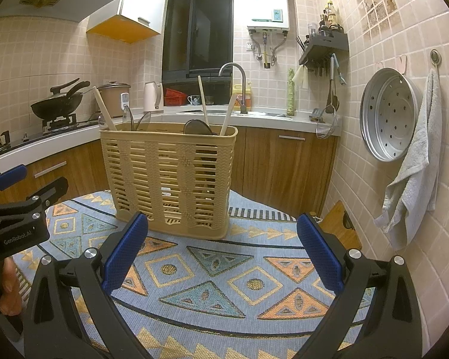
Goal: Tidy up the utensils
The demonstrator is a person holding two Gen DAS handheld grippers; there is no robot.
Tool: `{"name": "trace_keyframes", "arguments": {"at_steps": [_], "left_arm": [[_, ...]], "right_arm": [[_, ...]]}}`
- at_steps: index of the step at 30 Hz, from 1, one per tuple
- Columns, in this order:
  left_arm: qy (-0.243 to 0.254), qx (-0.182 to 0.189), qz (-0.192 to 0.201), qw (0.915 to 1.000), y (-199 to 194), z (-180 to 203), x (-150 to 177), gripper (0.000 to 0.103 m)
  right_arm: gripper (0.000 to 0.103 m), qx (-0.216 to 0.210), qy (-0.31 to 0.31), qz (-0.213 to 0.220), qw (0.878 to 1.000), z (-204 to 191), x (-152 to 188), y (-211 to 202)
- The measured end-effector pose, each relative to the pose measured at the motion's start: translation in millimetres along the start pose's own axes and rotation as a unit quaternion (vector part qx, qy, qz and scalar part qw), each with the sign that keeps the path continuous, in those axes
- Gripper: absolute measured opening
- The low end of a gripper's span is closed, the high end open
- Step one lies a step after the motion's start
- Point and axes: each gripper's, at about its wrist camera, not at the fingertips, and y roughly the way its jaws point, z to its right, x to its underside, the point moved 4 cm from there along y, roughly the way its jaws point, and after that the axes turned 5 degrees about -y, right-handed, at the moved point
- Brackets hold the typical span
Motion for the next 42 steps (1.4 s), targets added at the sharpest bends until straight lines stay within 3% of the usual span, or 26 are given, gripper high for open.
{"name": "trace_keyframes", "arguments": {"at_steps": [33,37,42], "left_arm": [[0.000,0.002,0.000,1.0000,-2.3,1.7,-2.2,0.095],[0.003,-0.012,0.015,0.9998,-5.7,0.0,-3.0,0.095],[-0.008,0.016,-0.010,0.9998,-0.9,-1.8,-3.4,0.096]], "right_arm": [[0.095,0.000,-0.014,-0.004,1.000,-3.6,1.9,2.6],[0.095,0.000,-0.011,-0.005,1.000,-2.4,1.4,2.9],[0.095,-0.001,-0.011,-0.006,1.000,-2.3,1.1,3.2]]}}
